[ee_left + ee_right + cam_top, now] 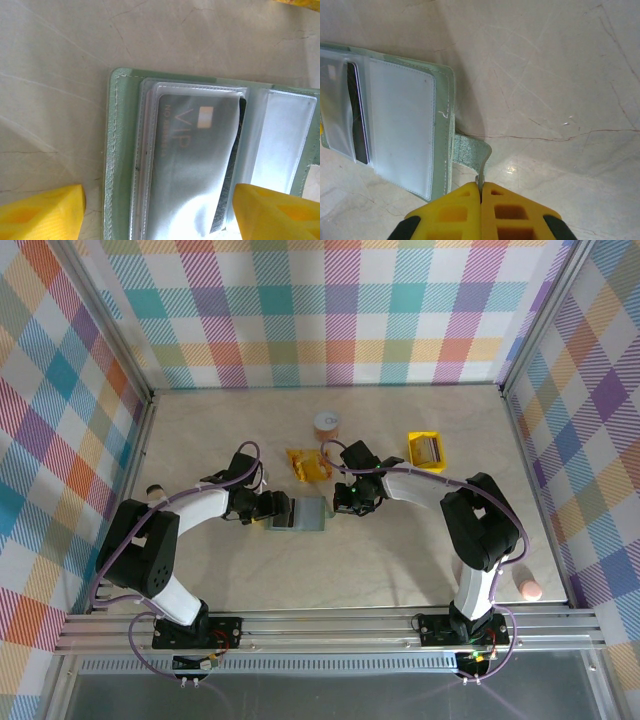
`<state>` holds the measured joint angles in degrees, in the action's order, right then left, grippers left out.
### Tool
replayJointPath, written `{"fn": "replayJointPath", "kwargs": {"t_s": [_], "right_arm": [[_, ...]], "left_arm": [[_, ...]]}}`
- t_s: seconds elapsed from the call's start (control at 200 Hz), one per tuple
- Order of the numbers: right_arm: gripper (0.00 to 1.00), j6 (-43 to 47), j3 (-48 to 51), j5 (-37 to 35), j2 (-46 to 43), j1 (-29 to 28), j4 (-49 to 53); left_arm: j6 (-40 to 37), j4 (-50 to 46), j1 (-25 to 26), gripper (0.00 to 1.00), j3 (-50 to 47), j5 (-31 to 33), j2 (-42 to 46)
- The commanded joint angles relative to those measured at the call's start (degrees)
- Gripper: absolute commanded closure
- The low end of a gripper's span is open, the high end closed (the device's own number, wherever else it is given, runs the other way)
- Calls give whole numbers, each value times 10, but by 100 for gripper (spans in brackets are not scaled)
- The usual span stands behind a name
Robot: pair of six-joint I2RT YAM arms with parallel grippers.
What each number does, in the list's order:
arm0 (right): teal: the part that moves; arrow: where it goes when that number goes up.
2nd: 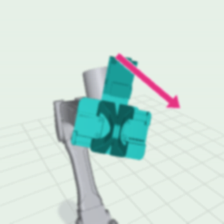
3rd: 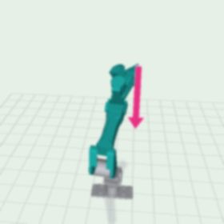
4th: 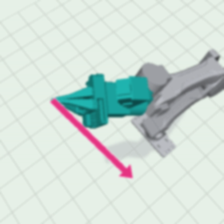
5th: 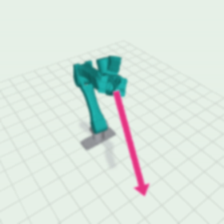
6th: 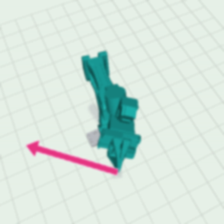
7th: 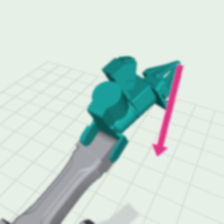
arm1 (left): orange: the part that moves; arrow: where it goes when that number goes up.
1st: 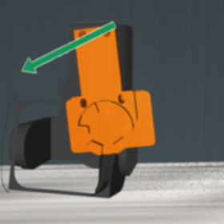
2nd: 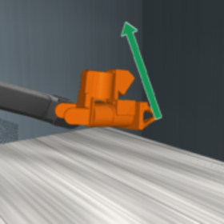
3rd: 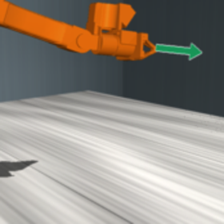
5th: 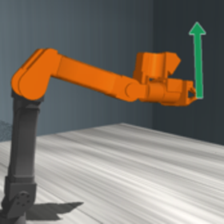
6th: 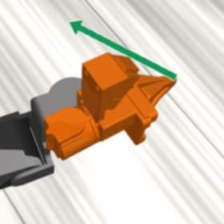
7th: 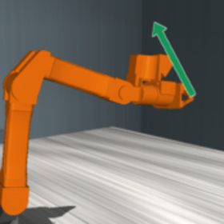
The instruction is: Put the credit cards into the card holder
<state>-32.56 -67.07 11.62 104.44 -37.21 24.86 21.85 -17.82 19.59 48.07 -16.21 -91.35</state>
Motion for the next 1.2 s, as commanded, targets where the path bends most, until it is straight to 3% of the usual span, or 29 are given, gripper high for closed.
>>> {"fn": "replayJointPath", "kwargs": {"t_s": [0.0, 0.42, 0.97, 1.195], "right_arm": [[100, -4, -7, 10, -1, -2, -5], [100, -7, -9, 17, 1, -2, -9], [100, -17, 7, 30, 12, 7, -36], [100, -22, 23, 40, 0, 14, -51]], "left_arm": [[10, 1, 8, 23, 14, -20, -6], [17, 8, 10, 24, 12, -26, -8], [51, 50, 16, 25, 11, -101, 66], [92, 98, 36, 25, 14, -145, 54]]}}
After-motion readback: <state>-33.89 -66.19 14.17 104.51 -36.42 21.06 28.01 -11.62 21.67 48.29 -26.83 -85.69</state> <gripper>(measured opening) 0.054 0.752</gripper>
